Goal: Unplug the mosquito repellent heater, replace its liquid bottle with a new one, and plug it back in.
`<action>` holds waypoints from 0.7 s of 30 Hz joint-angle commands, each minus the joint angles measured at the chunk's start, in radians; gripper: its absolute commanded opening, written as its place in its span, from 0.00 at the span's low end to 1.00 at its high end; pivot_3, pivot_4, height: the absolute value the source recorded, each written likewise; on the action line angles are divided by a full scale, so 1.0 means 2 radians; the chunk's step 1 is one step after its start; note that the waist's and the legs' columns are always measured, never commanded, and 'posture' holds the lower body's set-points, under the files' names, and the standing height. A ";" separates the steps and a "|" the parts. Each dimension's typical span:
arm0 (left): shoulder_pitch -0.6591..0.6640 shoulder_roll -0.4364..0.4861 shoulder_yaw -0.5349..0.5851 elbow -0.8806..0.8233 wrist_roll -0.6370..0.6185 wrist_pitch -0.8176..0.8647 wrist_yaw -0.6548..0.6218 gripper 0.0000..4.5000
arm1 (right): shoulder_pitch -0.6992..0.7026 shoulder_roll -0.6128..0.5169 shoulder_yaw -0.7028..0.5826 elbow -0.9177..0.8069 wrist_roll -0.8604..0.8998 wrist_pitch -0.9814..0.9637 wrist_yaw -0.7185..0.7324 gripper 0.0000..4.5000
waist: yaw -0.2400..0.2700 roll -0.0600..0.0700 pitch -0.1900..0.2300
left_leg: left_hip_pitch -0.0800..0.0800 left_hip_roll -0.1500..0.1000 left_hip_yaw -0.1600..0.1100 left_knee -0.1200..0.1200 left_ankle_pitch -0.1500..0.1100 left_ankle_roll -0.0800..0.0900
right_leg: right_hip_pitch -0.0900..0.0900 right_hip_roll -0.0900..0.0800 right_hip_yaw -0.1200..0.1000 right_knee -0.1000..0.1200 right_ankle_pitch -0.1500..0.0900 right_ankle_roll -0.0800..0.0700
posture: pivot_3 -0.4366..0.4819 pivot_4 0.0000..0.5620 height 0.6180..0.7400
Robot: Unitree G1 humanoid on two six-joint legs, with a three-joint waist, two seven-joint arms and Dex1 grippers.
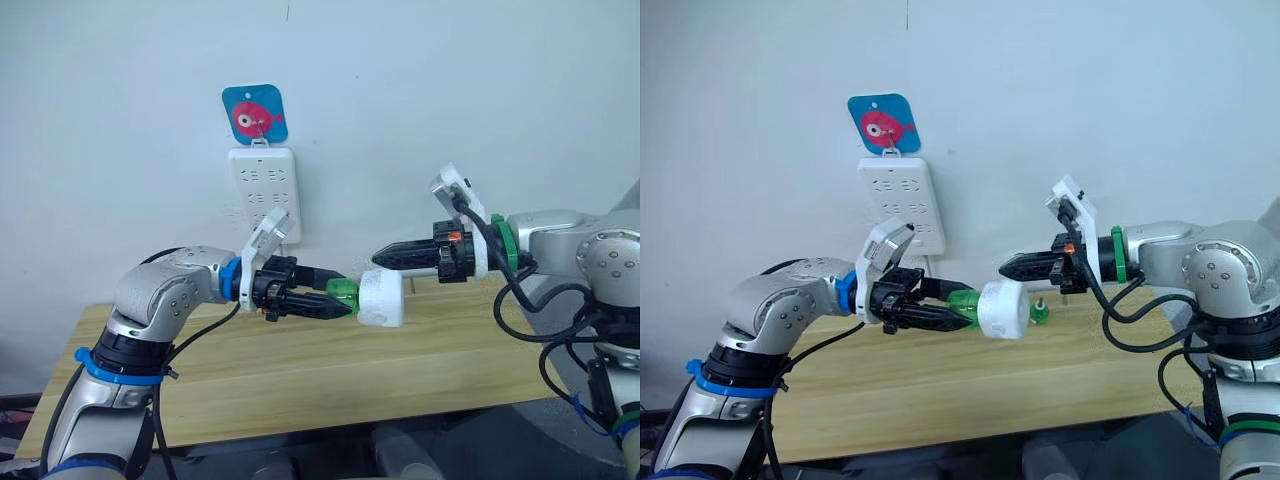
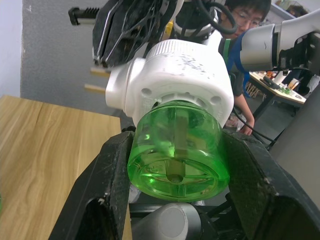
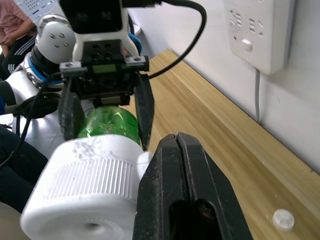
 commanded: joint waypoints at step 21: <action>0.001 -0.006 0.027 -0.017 -0.018 0.005 0.035 0.52 | -0.011 0.002 -0.043 0.009 -0.040 -0.047 0.020 0.00 | 0.000 0.000 0.000 | 0.000 0.000 0.000 0.000 0.000 0.000 | 0.000 0.000 0.000 0.000 0.000 0.000 | 0.30 0.01 1.00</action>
